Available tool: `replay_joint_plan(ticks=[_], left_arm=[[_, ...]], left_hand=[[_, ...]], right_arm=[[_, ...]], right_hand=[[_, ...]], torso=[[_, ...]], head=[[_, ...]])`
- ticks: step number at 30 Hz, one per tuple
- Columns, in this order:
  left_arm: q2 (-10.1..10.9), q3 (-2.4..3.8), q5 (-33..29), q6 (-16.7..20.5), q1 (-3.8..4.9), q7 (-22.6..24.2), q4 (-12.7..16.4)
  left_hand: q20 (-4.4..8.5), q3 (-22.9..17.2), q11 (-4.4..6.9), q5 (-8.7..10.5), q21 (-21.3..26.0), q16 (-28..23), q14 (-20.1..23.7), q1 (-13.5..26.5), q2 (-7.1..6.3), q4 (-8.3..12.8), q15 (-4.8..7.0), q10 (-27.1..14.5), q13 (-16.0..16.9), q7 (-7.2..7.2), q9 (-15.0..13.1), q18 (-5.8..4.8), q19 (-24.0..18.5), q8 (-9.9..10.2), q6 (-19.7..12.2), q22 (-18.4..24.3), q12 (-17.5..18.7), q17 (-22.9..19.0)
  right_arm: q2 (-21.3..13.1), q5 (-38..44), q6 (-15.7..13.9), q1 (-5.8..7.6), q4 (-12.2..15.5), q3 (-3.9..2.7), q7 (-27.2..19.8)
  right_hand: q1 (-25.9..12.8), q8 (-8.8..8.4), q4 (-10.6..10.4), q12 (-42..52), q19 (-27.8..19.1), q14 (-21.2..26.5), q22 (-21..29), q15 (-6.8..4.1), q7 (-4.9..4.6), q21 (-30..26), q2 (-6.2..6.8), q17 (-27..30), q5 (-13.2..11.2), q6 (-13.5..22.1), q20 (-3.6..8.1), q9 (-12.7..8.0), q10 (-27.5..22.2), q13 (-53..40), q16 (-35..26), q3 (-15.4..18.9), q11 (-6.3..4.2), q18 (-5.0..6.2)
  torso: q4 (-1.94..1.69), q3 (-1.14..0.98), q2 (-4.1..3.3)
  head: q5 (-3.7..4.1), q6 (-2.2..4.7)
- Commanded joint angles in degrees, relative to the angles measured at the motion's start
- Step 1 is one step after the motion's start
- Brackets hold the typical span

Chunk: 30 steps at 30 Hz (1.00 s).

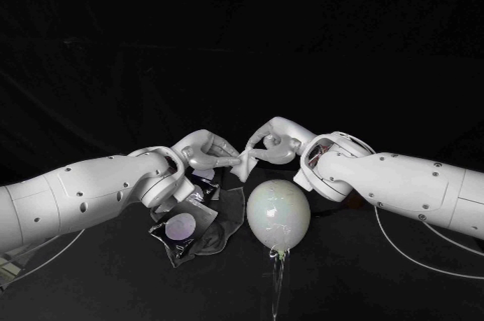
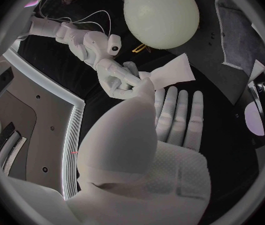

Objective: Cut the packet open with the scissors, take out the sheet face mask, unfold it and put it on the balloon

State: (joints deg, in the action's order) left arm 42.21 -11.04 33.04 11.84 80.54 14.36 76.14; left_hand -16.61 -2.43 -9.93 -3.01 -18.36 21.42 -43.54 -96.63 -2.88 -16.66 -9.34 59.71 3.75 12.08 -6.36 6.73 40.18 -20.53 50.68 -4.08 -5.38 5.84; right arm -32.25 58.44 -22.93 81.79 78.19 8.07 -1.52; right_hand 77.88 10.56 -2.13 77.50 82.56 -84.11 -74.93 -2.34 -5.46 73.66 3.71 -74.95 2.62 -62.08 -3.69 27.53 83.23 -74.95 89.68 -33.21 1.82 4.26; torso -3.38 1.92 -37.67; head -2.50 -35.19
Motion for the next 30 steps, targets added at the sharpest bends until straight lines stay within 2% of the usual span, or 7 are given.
replay_joint_plan(ticks=[1,8,14,21,24,25,30], left_arm=[[0.0,0.09,-2.8,-1.4,0.04,0.1,0.2],[0.2,0.1,-5.8,-3.2,0.04,-0.1,0.2],[0.2,0.1,-5.2,-4.7,0.04,-0.6,0.3],[0.1,0.1,-3.7,-5.8,0.04,-1.0,0.6],[0.1,0.1,-3.5,-5.8,0.04,-1.1,0.7],[0.1,0.1,-3.4,-5.8,0.04,-1.1,0.7],[0.0,0.1,-3.6,-5.1,0.04,-1.1,0.9]], left_hand=[[0.06,-0.9,0.08,0.13,-0.2,-0.2,-0.8,0.0,1.32,0.0,0.15,0.6,-0.1,-0.04,0.0,0.88,0.6,0.1,0.8,-0.1,-0.1,0.1],[0.03,-3.4,0.89,0.13,0.0,-0.1,-2.5,-0.6,2.94,0.1,0.83,2.3,-0.1,-1.04,-0.2,1.09,1.0,-0.1,2.8,0.0,0.1,0.5],[0.04,-6.5,1.75,0.1,0.2,0.0,-4.5,-2.0,3.47,0.4,1.61,4.7,-0.1,-1.82,-0.7,1.26,1.5,-0.8,4.8,0.0,0.4,1.1],[0.07,-9.6,2.24,0.13,0.1,-0.2,-6.0,-2.6,2.77,0.4,2.0,6.4,-0.2,-2.19,-1.2,1.53,2.1,-1.6,5.8,-0.1,0.9,1.6],[0.08,-11.0,2.3,0.13,0.0,-0.6,-6.4,-2.3,2.06,0.4,2.08,6.9,-0.2,-2.23,-1.5,1.67,2.4,-1.8,5.9,-0.1,1.3,1.8],[0.07,-12.6,2.33,0.14,0.1,-1.0,-6.7,-1.8,1.29,0.4,2.1,7.3,-0.2,-2.25,-1.7,1.77,2.6,-2.0,5.9,-0.1,1.6,2.0],[0.14,-14.7,2.51,0.14,-0.1,-1.2,-7.4,-1.6,0.78,0.7,2.28,8.0,-0.2,-2.33,-2.1,2.06,3.1,-2.3,6.0,-0.2,1.6,2.2]], right_arm=[[0.0,0.9,0.9,0.04,0.0,-0.05,0.1],[-0.1,1.0,1.0,0.04,-0.1,-0.05,0.3],[0.0,1.0,0.8,0.04,-0.1,-0.05,0.3],[0.1,1.0,0.9,0.04,-0.1,-0.05,0.2],[0.0,1.0,1.1,0.04,0.0,-0.05,0.2],[0.0,1.0,1.2,0.04,0.1,-0.05,0.2],[0.0,1.2,1.9,0.04,0.2,-0.05,0.3]], right_hand=[[0.3,0.23,0.2,0.1,0.0,-5.9,-8.5,-0.35,-0.01,-0.1,-0.23,-15.0,0.2,-0.5,0.18,0.1,2.5,-8.7,0.3,0.1,-0.95,-0.8],[0.3,0.23,0.2,0.1,0.0,-5.9,-8.5,-0.35,-0.01,-0.1,-0.23,-15.0,0.2,-0.5,0.18,0.1,2.5,-8.7,0.3,0.1,-0.95,-0.8],[0.2,0.27,0.3,0.1,0.0,-5.9,-8.5,-0.34,-0.03,-0.2,-0.24,-15.0,0.2,-0.5,0.18,0.1,2.5,-8.7,0.3,0.0,-0.94,-0.79],[0.2,0.27,0.3,0.1,0.0,-5.9,-8.5,-0.34,-0.03,-0.2,-0.24,-15.0,0.2,-0.5,0.18,0.1,2.5,-8.7,0.3,0.0,-0.94,-0.79],[0.2,0.27,0.3,0.1,0.0,-5.9,-8.5,-0.34,-0.03,-0.2,-0.24,-15.0,0.2,-0.5,0.18,0.1,2.5,-8.7,0.3,0.0,-0.94,-0.79],[0.2,0.27,0.3,0.1,0.0,-5.9,-8.5,-0.34,-0.03,-0.2,-0.24,-15.0,0.2,-0.5,0.18,0.1,2.5,-8.7,0.3,0.0,-0.94,-0.79],[0.2,0.27,0.3,0.1,0.0,-5.9,-8.5,-0.34,-0.03,-0.2,-0.24,-15.0,0.2,-0.5,0.18,0.1,2.5,-8.7,0.3,0.0,-0.94,-0.79]], torso=[[0.03,0.0,0.01],[0.0,-0.01,-0.01],[0.02,-0.01,0.0],[0.02,-0.01,-0.01],[0.07,-0.01,0.0],[0.08,0.0,0.0],[0.03,0.0,0.0]], head=[[0.04,-0.06],[0.05,-0.05],[0.01,-0.12],[-0.06,-0.22],[-0.14,-0.3],[-0.15,-0.34],[0.09,-0.38]])
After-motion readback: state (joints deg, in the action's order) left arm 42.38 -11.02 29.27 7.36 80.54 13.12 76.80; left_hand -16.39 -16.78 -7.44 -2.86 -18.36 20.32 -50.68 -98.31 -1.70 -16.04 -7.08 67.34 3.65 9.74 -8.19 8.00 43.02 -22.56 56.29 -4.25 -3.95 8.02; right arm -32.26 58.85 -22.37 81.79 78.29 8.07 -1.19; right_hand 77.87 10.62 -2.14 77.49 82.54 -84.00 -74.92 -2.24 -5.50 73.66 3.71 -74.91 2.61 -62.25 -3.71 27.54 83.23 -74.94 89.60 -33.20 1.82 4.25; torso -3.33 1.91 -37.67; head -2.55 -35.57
